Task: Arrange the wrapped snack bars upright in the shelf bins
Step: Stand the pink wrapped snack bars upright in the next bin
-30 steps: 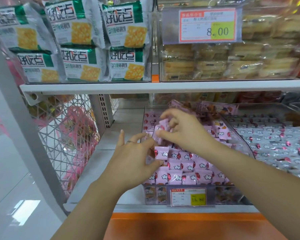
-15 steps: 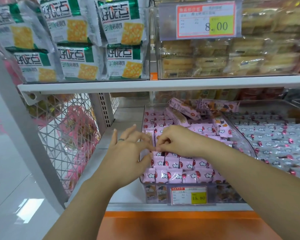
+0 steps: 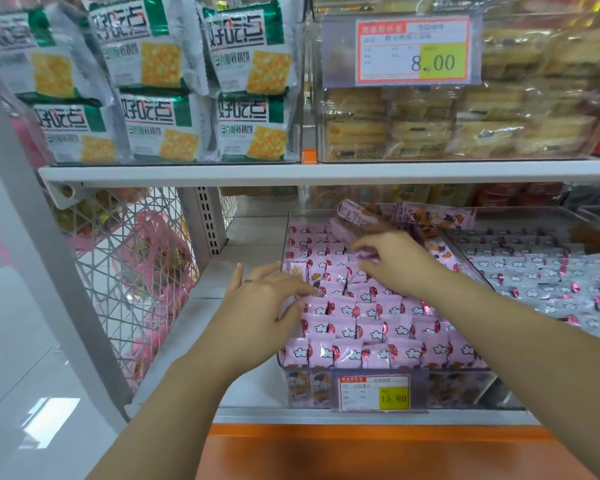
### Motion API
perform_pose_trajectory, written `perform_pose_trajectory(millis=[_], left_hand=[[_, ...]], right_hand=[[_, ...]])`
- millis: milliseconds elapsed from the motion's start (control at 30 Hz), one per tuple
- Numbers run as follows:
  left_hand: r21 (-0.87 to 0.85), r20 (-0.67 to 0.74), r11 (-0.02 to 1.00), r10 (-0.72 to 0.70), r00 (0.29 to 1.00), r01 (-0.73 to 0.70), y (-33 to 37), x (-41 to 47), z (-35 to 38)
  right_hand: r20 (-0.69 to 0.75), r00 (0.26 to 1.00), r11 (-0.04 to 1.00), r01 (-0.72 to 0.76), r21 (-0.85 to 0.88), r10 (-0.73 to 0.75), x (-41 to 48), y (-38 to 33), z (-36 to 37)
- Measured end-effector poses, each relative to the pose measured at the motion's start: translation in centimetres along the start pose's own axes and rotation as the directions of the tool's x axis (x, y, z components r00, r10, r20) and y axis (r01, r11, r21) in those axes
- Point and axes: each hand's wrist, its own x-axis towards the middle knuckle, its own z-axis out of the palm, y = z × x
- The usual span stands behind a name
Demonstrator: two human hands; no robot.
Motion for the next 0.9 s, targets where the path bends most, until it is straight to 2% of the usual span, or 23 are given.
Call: perform_pose_trajectory(millis=[100,167,400,500,567,633,733,800,900], left_hand=[[0.004,-0.014,1.0,0.01,1.0,-0.01,-0.1,0.0,0.0],[-0.009,-0.02,1.0,0.013,1.0,-0.013,-0.2,0.0,0.1],[-0.081,-0.02,0.996,0.026,0.999,-0.027,-0.5,0.1,0.4],[-0.09,-0.025,0.995,0.034,0.999,-0.036,-0.9,0.1,0.5],[-0.101,-0.03,0.994,0.033,0.999,-0.036,-1.0,0.1,0.6],[-0.094,-0.041,0.995,0.038,0.998,-0.041,-1.0,0.1,0.6],[-0.127,-0.094,0.991,0.032,0.995,-0.043,-1.0,0.1,0.5],[-0.146,-0.149,0.988,0.024,0.989,-0.046,-1.3,0.3,0.5],[-0.08,-0.062,0.997,-0.004,0.998,-0.001,-1.3,0.7,0.5]], right_hand=[[-0.278,0.96,0.989,0.006,0.145,0.035,-0.6,-0.2,-0.9],[-0.349,0.935,0.969,0.034,0.245,0.055,-1.1,-0.3,-1.8],[-0.244,0.964,0.822,0.052,0.567,0.108,-1.4,-1.0,-2.7],[-0.171,0.984,0.751,0.077,0.655,0.048,-1.4,-2.6,-2.4],[-0.149,0.989,0.755,0.101,0.648,-0.004,-1.1,-3.6,-1.7],[-0.111,0.991,0.804,0.122,0.582,-0.07,-0.9,-4.3,-0.9],[0.03,0.981,0.922,0.169,0.348,-0.191,-1.0,-4.7,0.0],[0.078,0.97,0.956,0.209,0.206,-0.229,-1.0,-4.6,0.6],[0.156,0.955,0.96,0.225,0.169,-0.251,-0.9,-4.4,1.2]])
